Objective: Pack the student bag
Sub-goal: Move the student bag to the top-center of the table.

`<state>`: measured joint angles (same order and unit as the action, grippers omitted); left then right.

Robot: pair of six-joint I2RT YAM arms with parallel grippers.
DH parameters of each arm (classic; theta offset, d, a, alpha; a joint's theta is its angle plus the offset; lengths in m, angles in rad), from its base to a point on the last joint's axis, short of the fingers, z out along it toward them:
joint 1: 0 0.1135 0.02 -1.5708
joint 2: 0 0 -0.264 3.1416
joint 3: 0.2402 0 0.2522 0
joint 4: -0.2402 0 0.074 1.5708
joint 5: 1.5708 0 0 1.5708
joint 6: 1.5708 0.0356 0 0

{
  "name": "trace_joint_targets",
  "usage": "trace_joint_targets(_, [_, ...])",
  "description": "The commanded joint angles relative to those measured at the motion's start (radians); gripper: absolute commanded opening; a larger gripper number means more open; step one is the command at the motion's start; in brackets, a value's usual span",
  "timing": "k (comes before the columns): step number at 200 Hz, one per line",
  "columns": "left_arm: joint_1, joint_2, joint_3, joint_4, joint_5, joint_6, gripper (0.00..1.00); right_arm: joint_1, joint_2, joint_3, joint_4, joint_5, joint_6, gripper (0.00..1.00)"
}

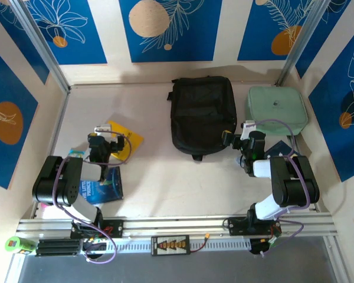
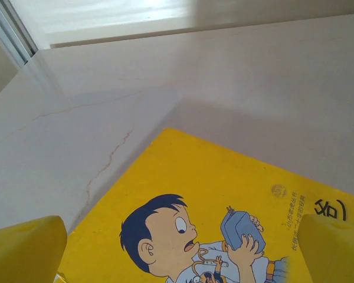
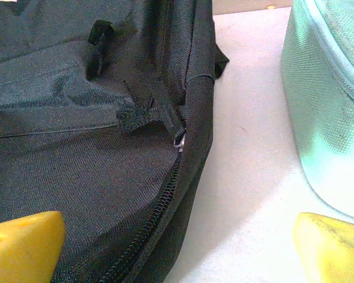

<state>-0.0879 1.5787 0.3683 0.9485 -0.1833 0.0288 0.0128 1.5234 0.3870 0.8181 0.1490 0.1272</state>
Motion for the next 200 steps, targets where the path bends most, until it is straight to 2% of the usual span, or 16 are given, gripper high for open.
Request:
trace_joint_targets(1, [-0.001, -0.013, -0.003, 0.012, 0.021, 0.006, 1.00, -0.005, -0.002, 0.023, -0.001, -0.011, -0.016, 0.99])
trace_joint_targets(200, [-0.001, -0.028, -0.016, 0.028, 0.005, 0.004, 1.00, -0.003, -0.018, 0.026, -0.016, -0.008, -0.017, 0.99])
